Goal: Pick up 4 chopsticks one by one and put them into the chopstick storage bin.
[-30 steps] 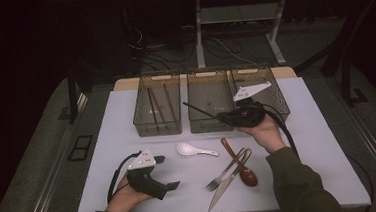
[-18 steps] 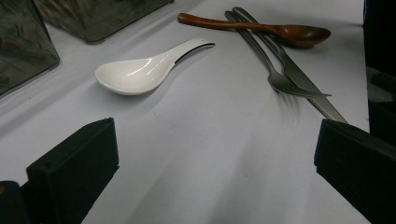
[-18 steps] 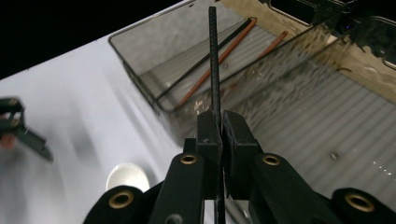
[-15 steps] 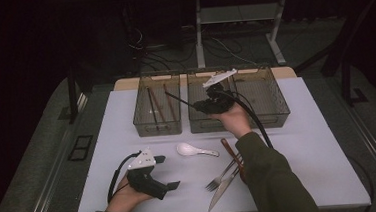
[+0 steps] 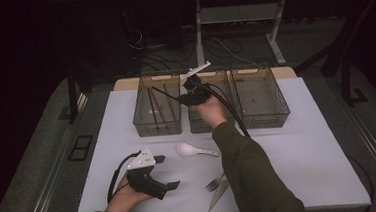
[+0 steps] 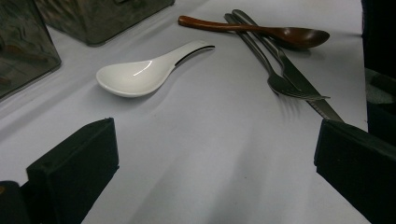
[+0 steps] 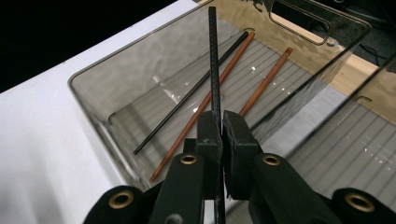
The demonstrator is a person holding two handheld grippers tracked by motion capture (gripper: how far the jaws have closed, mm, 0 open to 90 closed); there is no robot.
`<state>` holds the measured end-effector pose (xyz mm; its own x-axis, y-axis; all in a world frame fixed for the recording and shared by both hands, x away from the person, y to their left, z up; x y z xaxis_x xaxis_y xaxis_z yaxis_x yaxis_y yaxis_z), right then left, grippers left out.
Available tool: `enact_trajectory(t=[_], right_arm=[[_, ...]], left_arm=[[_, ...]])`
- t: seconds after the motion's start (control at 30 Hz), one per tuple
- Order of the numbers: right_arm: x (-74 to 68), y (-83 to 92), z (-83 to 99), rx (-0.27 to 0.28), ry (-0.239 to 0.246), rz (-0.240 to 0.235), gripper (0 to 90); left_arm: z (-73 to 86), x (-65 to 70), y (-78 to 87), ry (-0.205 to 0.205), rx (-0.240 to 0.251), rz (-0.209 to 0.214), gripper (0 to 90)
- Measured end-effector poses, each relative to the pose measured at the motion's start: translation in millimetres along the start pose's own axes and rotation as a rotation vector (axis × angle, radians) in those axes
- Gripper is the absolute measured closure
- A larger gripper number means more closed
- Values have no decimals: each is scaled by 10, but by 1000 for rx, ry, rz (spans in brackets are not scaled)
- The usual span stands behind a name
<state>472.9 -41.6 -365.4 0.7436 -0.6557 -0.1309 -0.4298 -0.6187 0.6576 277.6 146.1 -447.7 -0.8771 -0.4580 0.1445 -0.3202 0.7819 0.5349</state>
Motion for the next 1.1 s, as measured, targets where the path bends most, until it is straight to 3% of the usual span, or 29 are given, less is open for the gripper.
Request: enact_trajectory(t=[0.5, 0.87, 1.1], right_arm=[[-73, -477, -294, -48, -41, 47, 861], [-134, -754, -388, -93, -62, 73, 852], [-141, -723, -398, -65, -61, 91, 643]], left_arm=[[-8, 13, 4, 5, 22, 4, 0], [-16, 15, 7, 1, 22, 12, 0], [-18, 10, 11, 5, 27, 13, 0]])
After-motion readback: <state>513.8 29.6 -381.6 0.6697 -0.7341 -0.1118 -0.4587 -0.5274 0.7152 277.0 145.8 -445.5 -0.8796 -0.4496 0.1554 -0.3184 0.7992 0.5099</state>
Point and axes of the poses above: each handheld gripper's, and its own axes: y roughly backward along the jaws, z roughly out of its underside, x roughly to its right, the point moved 2 cm from there along -y, roughly forward along the jaws
